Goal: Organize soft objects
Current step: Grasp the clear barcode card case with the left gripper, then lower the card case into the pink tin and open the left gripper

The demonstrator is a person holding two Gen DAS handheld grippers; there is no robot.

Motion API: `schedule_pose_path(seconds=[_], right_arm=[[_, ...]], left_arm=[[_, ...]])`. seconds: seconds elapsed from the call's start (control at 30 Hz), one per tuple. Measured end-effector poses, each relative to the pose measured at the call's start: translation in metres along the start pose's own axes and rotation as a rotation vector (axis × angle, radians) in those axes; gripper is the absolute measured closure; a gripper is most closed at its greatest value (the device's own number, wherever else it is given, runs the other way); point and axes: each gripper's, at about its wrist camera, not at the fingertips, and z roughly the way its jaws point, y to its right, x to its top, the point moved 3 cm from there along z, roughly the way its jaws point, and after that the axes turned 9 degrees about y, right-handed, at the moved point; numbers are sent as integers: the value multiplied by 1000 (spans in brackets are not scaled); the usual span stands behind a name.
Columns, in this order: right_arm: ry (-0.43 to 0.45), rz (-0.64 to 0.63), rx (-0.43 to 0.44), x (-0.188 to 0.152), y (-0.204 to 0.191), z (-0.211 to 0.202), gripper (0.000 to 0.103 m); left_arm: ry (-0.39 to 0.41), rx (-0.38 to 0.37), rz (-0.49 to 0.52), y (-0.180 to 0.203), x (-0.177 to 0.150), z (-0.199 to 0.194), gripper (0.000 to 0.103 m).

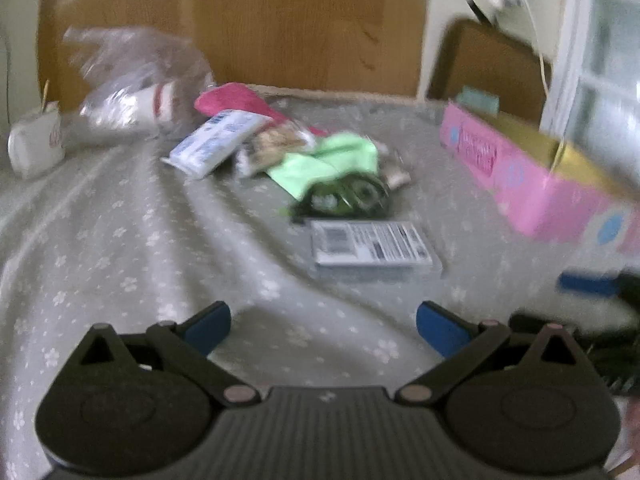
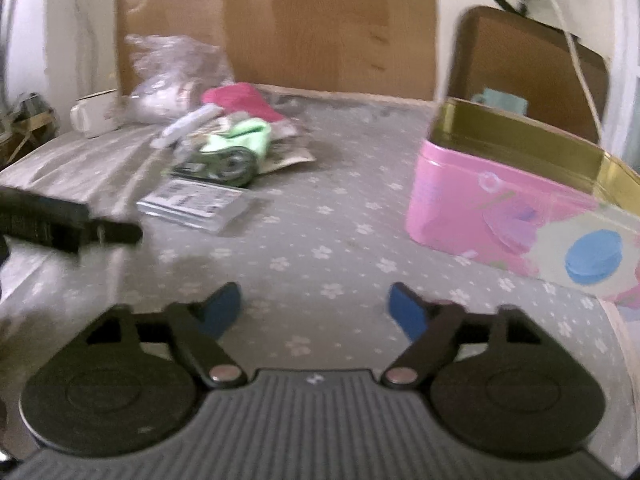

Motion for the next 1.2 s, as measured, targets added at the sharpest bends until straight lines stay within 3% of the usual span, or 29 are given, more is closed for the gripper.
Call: schedule_pose_path(seconds=[0.1,0.17,0.3,0.5,0.57,0.67,0.73,0.9,1.1,1.2], right_arm=[[13,-45,64,8,-12,4,31],[34,-93,89,16,-23,9,32],[33,-127,128,31,-33,28,31],[-65,-86,230,36,-41,68,31],[-27,-108,239,37,-49,67,51],[8,-98,235,37,-53,55,53],[57,-112,200,37,-50,42,55],[176,-105,92,51,-16,11,55],[262,-63,-125,66,59,-23,55],[285,-54,-264,65,100,-22,52]], left_arm=[[19,-28,-103,-27,14,-9,3],[25,-37,-143,-40,23,-8,12],[-9,-103,-193,-43,36,6,18],[-87,-131,-158,-19,38,44,19],[-65,-122,-121,-10,34,46,22],[-58,-117,-95,4,30,40,22],[-51,-116,-86,10,30,34,22],[-21,-219,-104,38,55,22,22],[49,-344,30,129,103,34,21],[86,-429,81,177,119,49,10]])
